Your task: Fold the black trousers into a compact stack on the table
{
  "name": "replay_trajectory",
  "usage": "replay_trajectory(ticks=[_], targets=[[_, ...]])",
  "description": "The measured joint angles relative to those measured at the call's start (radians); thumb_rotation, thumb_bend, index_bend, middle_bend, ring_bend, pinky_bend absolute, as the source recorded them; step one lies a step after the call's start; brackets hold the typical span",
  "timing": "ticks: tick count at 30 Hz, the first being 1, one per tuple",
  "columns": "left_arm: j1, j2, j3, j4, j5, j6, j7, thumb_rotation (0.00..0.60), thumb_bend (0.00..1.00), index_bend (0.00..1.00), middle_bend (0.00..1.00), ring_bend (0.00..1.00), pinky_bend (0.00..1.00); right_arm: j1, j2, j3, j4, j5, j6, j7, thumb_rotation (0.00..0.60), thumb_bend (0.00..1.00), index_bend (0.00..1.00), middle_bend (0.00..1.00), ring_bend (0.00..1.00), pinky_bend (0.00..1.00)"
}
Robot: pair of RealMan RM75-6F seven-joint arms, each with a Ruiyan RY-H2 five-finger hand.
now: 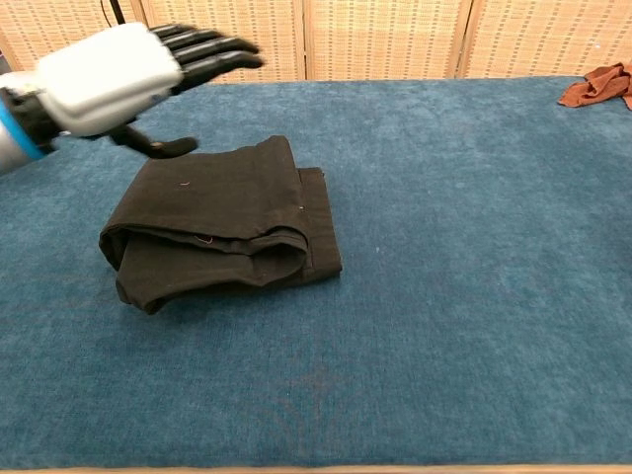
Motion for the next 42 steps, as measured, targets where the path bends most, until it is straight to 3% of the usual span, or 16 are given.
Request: replay_trajectory(ticks=[5, 11, 20, 24, 32, 42], targets=[[0.116, 0.036, 0.045, 0.042, 0.003, 0.023, -0.12, 0.6, 0.31, 0.04, 0.09, 0.09, 0.15, 0.005, -0.01, -0.002, 0.005, 0.004, -0.011, -0.014, 0.6, 0.03, 0.0, 0.0, 0.0, 0.0], [0.177, 0.011, 0.074, 0.155, 0.009, 0.01, -0.199, 0.6, 0.31, 0.03, 0.09, 0.09, 0.15, 0.007, -0.017, -0.005, 0.005, 0.005, -0.016, -0.025, 0.6, 0.03, 0.0, 0.0, 0.0, 0.0], [0.204, -0.054, 0.09, 0.265, 0.026, -0.017, -0.255, 0.6, 0.31, 0.01, 0.08, 0.09, 0.14, 0.007, -0.015, -0.004, 0.004, 0.011, -0.018, -0.024, 0.6, 0.03, 0.0, 0.0, 0.0, 0.0], [0.21, -0.06, 0.098, 0.279, 0.033, -0.03, -0.271, 0.6, 0.3, 0.0, 0.06, 0.06, 0.08, 0.007, -0.013, -0.004, 0.004, 0.013, -0.021, -0.019, 0.6, 0.03, 0.0, 0.0, 0.0, 0.0], [0.221, -0.072, 0.121, 0.303, 0.055, -0.055, -0.282, 0.6, 0.3, 0.0, 0.06, 0.05, 0.05, 0.01, -0.003, -0.009, -0.005, 0.01, -0.033, 0.0, 0.6, 0.03, 0.0, 0.0, 0.0, 0.0], [0.225, -0.139, 0.12, 0.33, 0.057, -0.084, -0.262, 0.6, 0.31, 0.06, 0.17, 0.07, 0.05, 0.009, -0.002, -0.009, -0.006, 0.008, -0.031, 0.001, 0.6, 0.03, 0.0, 0.0, 0.0, 0.0]])
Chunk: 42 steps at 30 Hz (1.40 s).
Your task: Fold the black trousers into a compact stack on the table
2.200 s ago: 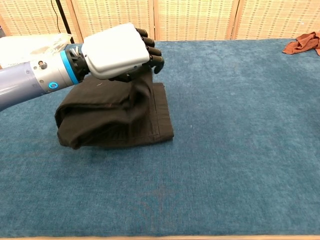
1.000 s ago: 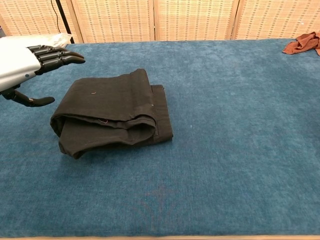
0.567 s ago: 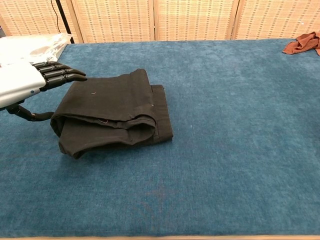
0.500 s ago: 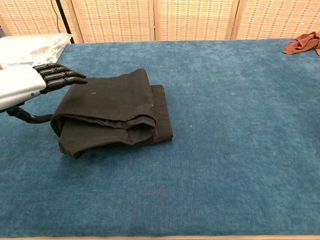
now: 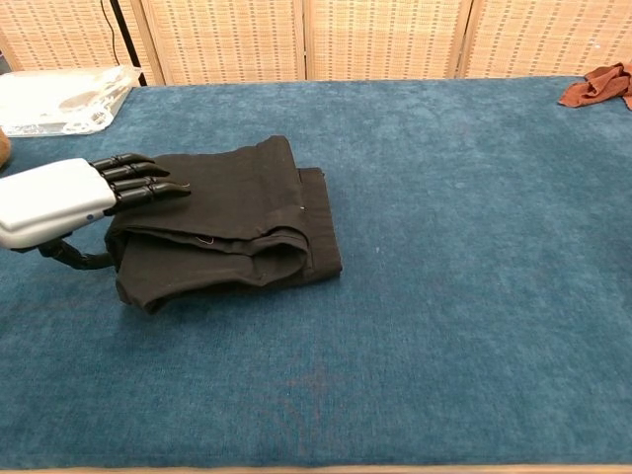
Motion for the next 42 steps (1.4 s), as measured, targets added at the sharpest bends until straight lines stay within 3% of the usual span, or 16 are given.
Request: replay_trajectory(ticks=[5, 11, 17, 23, 33, 37, 42], targets=[[-0.003, -0.041, -0.005, 0.016, -0.003, -0.024, 0.026, 0.6, 0.4, 0.12, 0.26, 0.19, 0.11, 0.0, 0.0, 0.0, 0.001, -0.002, 0.002, 0.001, 0.6, 0.03, 0.0, 0.0, 0.0, 0.0], [-0.01, -0.077, -0.026, 0.029, -0.023, -0.053, 0.036, 0.6, 0.69, 0.28, 0.43, 0.37, 0.29, -0.001, 0.004, -0.001, 0.0, -0.009, 0.005, 0.011, 0.6, 0.03, 0.0, 0.0, 0.0, 0.0], [-0.02, -0.098, -0.047, 0.041, -0.04, -0.03, 0.046, 0.6, 0.91, 0.43, 0.55, 0.48, 0.38, -0.001, 0.008, 0.0, 0.001, -0.013, 0.009, 0.019, 0.6, 0.03, 0.0, 0.0, 0.0, 0.0], [-0.034, -0.108, -0.057, 0.057, -0.044, 0.017, 0.062, 0.6, 0.93, 0.53, 0.63, 0.54, 0.42, 0.0, 0.008, -0.002, 0.003, -0.016, 0.006, 0.023, 0.6, 0.03, 0.0, 0.0, 0.0, 0.0], [-0.082, -0.083, -0.059, 0.053, -0.035, 0.093, 0.079, 0.6, 0.92, 0.56, 0.65, 0.56, 0.43, -0.005, 0.01, -0.003, -0.004, -0.022, 0.019, 0.021, 0.6, 0.03, 0.0, 0.0, 0.0, 0.0], [-0.064, -0.023, -0.03, 0.042, -0.005, 0.168, 0.093, 0.6, 0.89, 0.56, 0.66, 0.56, 0.43, -0.008, 0.011, -0.006, -0.01, -0.033, 0.026, 0.017, 0.6, 0.03, 0.0, 0.0, 0.0, 0.0], [0.029, 0.104, 0.02, 0.02, 0.035, 0.277, 0.117, 0.6, 0.85, 0.57, 0.66, 0.56, 0.43, -0.009, 0.007, -0.014, -0.013, -0.045, 0.028, 0.004, 0.6, 0.03, 0.0, 0.0, 0.0, 0.0]])
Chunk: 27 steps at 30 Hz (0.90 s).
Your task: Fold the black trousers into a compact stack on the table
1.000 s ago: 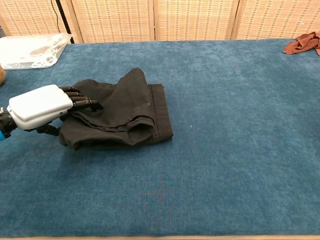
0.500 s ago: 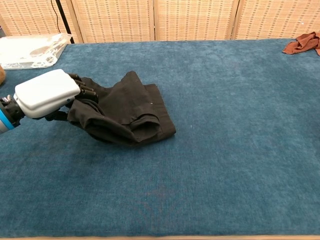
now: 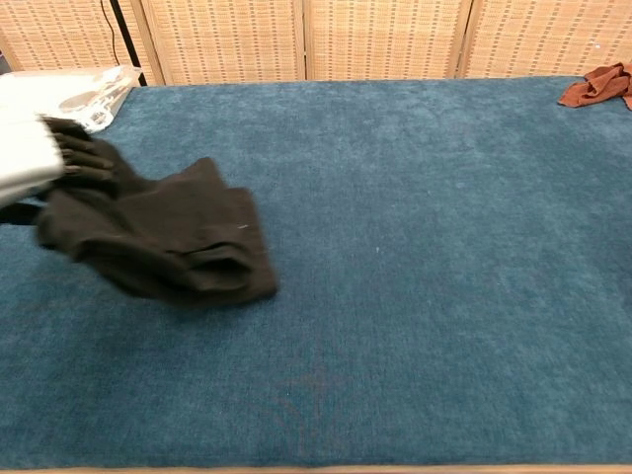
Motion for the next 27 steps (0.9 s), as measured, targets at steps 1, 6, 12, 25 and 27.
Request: replay_trajectory(ticks=[1, 6, 12, 25, 27], targets=[[0.018, 0.021, 0.006, -0.006, 0.005, 0.016, 0.003, 0.6, 0.84, 0.57, 0.66, 0.56, 0.43, 0.0, -0.001, -0.001, 0.0, -0.002, 0.0, -0.003, 0.6, 0.03, 0.0, 0.0, 0.0, 0.0], [0.129, 0.131, 0.013, -0.038, 0.0, 0.095, -0.007, 0.6, 0.84, 0.57, 0.66, 0.56, 0.43, 0.001, -0.012, -0.008, -0.003, -0.012, -0.002, -0.026, 0.6, 0.03, 0.0, 0.0, 0.0, 0.0], [0.229, 0.185, -0.024, -0.04, -0.059, 0.108, -0.066, 0.6, 0.81, 0.55, 0.65, 0.55, 0.43, 0.005, -0.028, -0.02, -0.008, -0.021, -0.015, -0.053, 0.6, 0.03, 0.0, 0.0, 0.0, 0.0], [0.303, 0.218, -0.041, -0.059, -0.079, 0.058, -0.012, 0.596, 0.0, 0.01, 0.11, 0.11, 0.11, 0.007, -0.032, -0.027, -0.019, -0.021, -0.024, -0.075, 0.6, 0.03, 0.0, 0.0, 0.0, 0.0], [0.313, 0.239, -0.039, -0.075, -0.077, 0.065, -0.029, 0.591, 0.0, 0.0, 0.08, 0.09, 0.09, 0.006, -0.03, -0.028, -0.02, -0.023, -0.021, -0.075, 0.6, 0.03, 0.0, 0.0, 0.0, 0.0]])
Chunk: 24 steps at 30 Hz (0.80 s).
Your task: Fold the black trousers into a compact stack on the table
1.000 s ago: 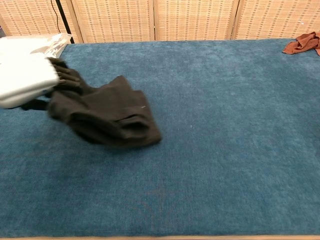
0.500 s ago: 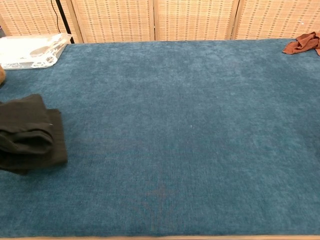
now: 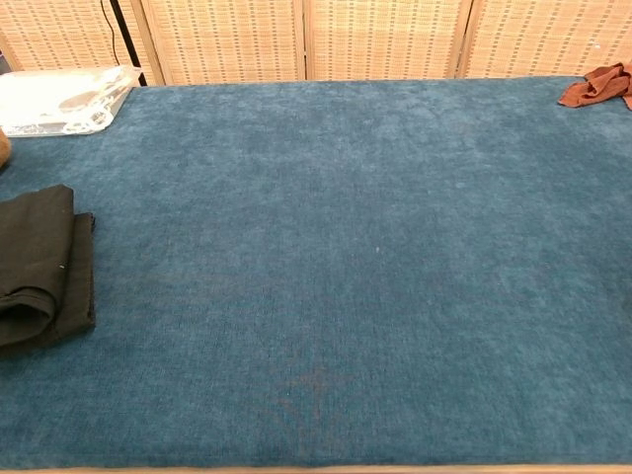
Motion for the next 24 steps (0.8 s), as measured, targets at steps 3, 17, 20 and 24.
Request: replay_trajectory(ticks=[3, 17, 20, 24], targets=[[0.014, 0.023, -0.008, -0.019, -0.006, 0.039, -0.035, 0.587, 0.0, 0.0, 0.07, 0.08, 0.09, -0.002, 0.002, -0.002, -0.004, -0.004, 0.004, -0.001, 0.6, 0.03, 0.0, 0.0, 0.0, 0.0], [0.035, 0.172, -0.152, -0.443, -0.15, 0.068, -0.256, 0.577, 0.0, 0.0, 0.0, 0.0, 0.0, -0.014, 0.028, -0.001, -0.009, -0.048, 0.057, 0.008, 0.6, 0.0, 0.0, 0.0, 0.0, 0.0], [0.033, 0.213, -0.163, -0.6, -0.178, 0.006, -0.178, 0.6, 0.0, 0.0, 0.0, 0.0, 0.0, -0.017, 0.027, 0.007, 0.006, -0.055, 0.077, -0.001, 0.6, 0.0, 0.0, 0.0, 0.0, 0.0], [0.031, 0.27, -0.171, -0.812, -0.221, -0.089, -0.055, 0.6, 0.0, 0.0, 0.0, 0.0, 0.0, -0.024, 0.013, 0.024, 0.037, -0.064, 0.121, -0.019, 0.6, 0.0, 0.0, 0.0, 0.0, 0.0]])
